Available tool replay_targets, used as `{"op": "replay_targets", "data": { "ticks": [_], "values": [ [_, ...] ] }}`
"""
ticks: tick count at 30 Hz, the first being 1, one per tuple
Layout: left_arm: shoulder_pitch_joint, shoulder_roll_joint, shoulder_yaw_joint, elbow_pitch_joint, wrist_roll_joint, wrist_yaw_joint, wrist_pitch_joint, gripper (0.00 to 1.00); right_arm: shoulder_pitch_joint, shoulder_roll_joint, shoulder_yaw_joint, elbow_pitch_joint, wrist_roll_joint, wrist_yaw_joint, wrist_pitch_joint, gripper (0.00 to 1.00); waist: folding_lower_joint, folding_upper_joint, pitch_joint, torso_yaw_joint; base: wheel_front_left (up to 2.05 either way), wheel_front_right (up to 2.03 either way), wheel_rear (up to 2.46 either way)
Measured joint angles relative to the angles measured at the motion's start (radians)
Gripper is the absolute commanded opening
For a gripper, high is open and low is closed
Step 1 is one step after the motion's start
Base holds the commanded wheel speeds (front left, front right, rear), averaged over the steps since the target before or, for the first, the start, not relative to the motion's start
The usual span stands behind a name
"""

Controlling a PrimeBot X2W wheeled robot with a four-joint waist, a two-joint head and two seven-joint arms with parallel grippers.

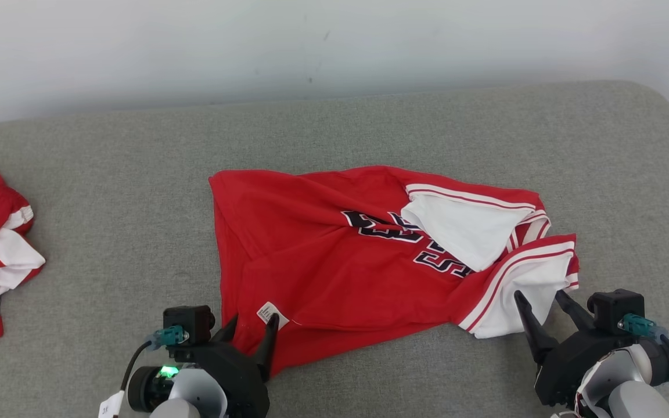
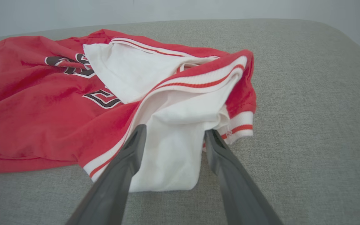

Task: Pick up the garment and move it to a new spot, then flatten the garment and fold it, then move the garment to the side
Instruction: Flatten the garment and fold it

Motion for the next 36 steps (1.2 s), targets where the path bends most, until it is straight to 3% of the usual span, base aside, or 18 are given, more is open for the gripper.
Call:
{"op": "replay_targets", "data": {
  "ticks": [2,3,4,5,6,14,25,32,35,36],
  "values": [
    [-0.006,0.001,-0.001,0.000,0.000,0.001,0.000,0.97,0.004,0.005,-0.005,-0.004,-0.002,0.000,0.005,0.93,0.0000,0.0000,-0.002,-0.001,0.00,0.00,0.00],
    [-0.007,0.002,-0.002,-0.001,0.000,0.001,0.000,0.48,0.008,0.007,-0.007,-0.005,-0.002,0.000,0.007,0.93,0.0000,0.0000,-0.003,-0.002,0.00,0.00,0.00],
    [-0.007,0.004,-0.003,-0.001,0.000,0.001,0.000,0.33,0.013,0.007,-0.008,-0.007,-0.004,0.000,0.008,0.94,0.0000,0.0000,-0.005,-0.002,0.00,0.00,0.00],
    [-0.007,0.006,-0.004,-0.002,0.000,0.001,0.000,0.07,0.016,0.008,-0.011,-0.008,-0.006,0.000,0.009,0.94,0.0000,0.0000,-0.006,-0.003,0.00,0.00,0.00],
    [-0.006,0.009,-0.004,-0.003,0.000,0.004,0.004,0.00,0.018,0.009,-0.013,-0.010,-0.007,0.000,0.010,0.94,0.0000,0.0000,-0.007,-0.003,0.00,0.00,0.00],
    [0.026,0.025,-0.010,-0.016,-0.008,0.013,0.030,0.00,0.035,0.014,-0.039,-0.025,-0.018,0.000,0.021,0.94,0.0000,0.0000,-0.015,0.005,0.00,0.00,0.00],
    [0.053,0.036,0.028,-0.065,-0.014,0.062,-0.055,0.00,0.054,0.024,-0.066,-0.061,-0.021,0.000,0.024,0.96,0.0000,0.0000,-0.008,0.008,0.00,0.00,0.00],
    [0.055,0.036,0.026,-0.066,-0.020,0.065,-0.060,0.00,0.030,0.032,-0.116,-0.025,-0.043,0.000,0.024,0.93,0.0000,0.0000,0.006,0.003,0.00,0.00,0.00],
    [0.054,0.036,0.020,-0.066,-0.021,0.062,-0.053,0.00,0.004,0.034,-0.113,0.003,-0.045,0.000,0.024,0.89,0.0000,0.0000,0.010,0.003,0.00,0.00,0.00],
    [0.053,0.036,0.018,-0.065,-0.021,0.062,-0.053,0.00,-0.002,0.035,-0.112,0.012,-0.045,0.000,0.023,0.83,0.0000,0.0000,0.010,0.004,0.00,0.00,0.00]
  ]
}}
